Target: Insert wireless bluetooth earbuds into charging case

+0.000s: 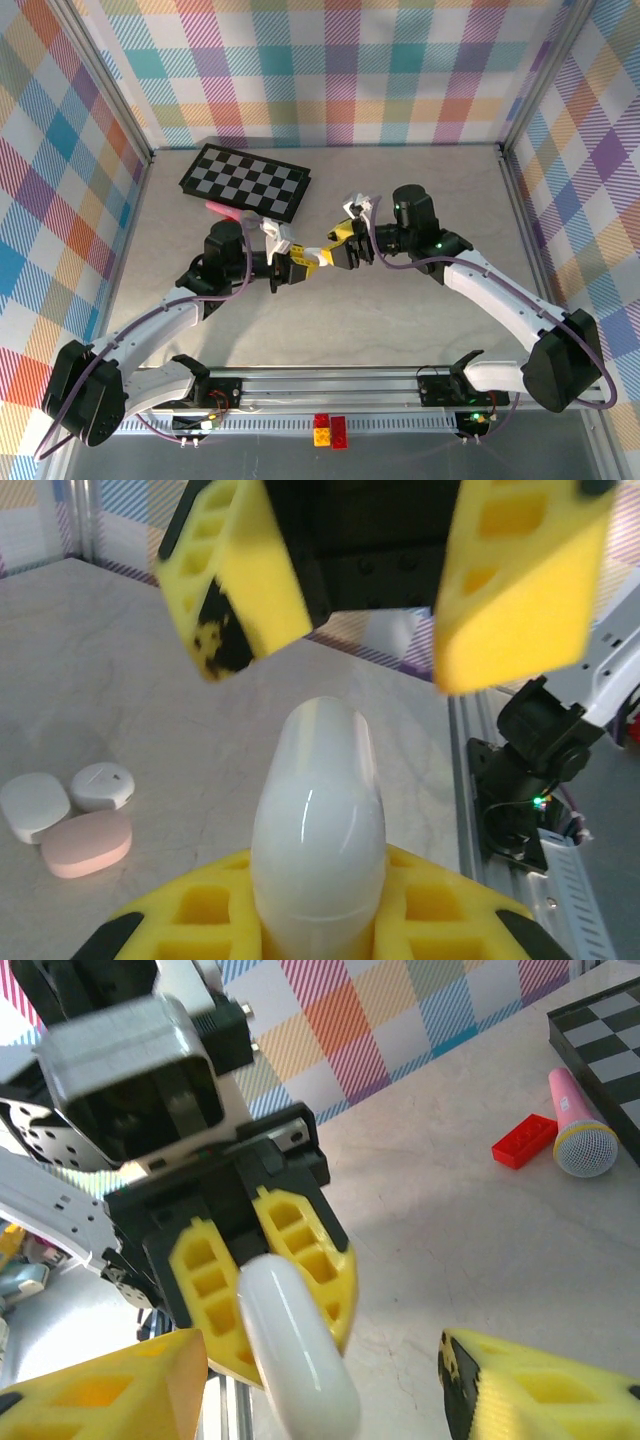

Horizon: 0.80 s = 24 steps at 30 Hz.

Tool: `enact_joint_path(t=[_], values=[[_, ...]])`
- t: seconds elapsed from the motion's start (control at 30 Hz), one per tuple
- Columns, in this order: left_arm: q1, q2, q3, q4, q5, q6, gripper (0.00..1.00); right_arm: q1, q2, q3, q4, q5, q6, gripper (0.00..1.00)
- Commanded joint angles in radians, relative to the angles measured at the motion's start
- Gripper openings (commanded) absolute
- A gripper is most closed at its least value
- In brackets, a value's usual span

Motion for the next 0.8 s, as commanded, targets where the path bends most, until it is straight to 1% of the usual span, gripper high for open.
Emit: enact_joint_path(t=[0.0, 0.07, 0.17, 0.27, 0.4, 0.43, 0.47, 0.5, 0.6, 0.67, 0.77], values=[[0.008, -0.022, 0.041, 0.009, 0.058, -0.013, 0.02, 0.011, -0.003, -0.005, -0.024, -0.036, -0.078, 0.61], [0.008, -0.010, 0.043, 0.032, 0.048, -0.040, 0.02, 0.016, 0.007, -0.002, -0.036, -0.039, -0.084, 0.58], [0.008, 0.008, 0.056, 0.035, 0.059, -0.045, 0.02, 0.021, 0.013, -0.002, -0.035, -0.033, -0.083, 0.54], [0.008, 0.016, 0.063, 0.032, 0.053, -0.044, 0.02, 0.030, 0.022, 0.002, -0.039, -0.022, -0.084, 0.52], [0.008, 0.017, 0.060, 0.039, 0.049, -0.037, 0.02, 0.038, 0.045, 0.025, -0.054, -0.006, -0.087, 0.42], [0.008, 0.019, 0.059, 0.046, 0.049, -0.038, 0.03, 0.039, 0.045, 0.028, -0.059, -0.002, -0.086, 0.37], [0.008, 0.025, 0.060, 0.052, 0.048, -0.038, 0.03, 0.040, 0.042, 0.030, -0.059, 0.006, -0.086, 0.30], [0.008, 0.030, 0.063, 0.055, 0.049, -0.038, 0.04, 0.039, 0.037, 0.028, -0.057, 0.014, -0.084, 0.26], [0.008, 0.041, 0.078, 0.031, 0.055, -0.020, 0.07, 0.040, 0.023, 0.015, -0.048, 0.035, -0.078, 0.25], [0.008, 0.041, 0.078, 0.025, 0.039, -0.012, 0.15, 0.039, 0.012, 0.001, -0.032, 0.053, -0.065, 0.23], [0.008, 0.033, 0.064, 0.046, -0.005, -0.009, 0.42, 0.039, -0.011, -0.028, 0.006, 0.080, -0.035, 0.21]])
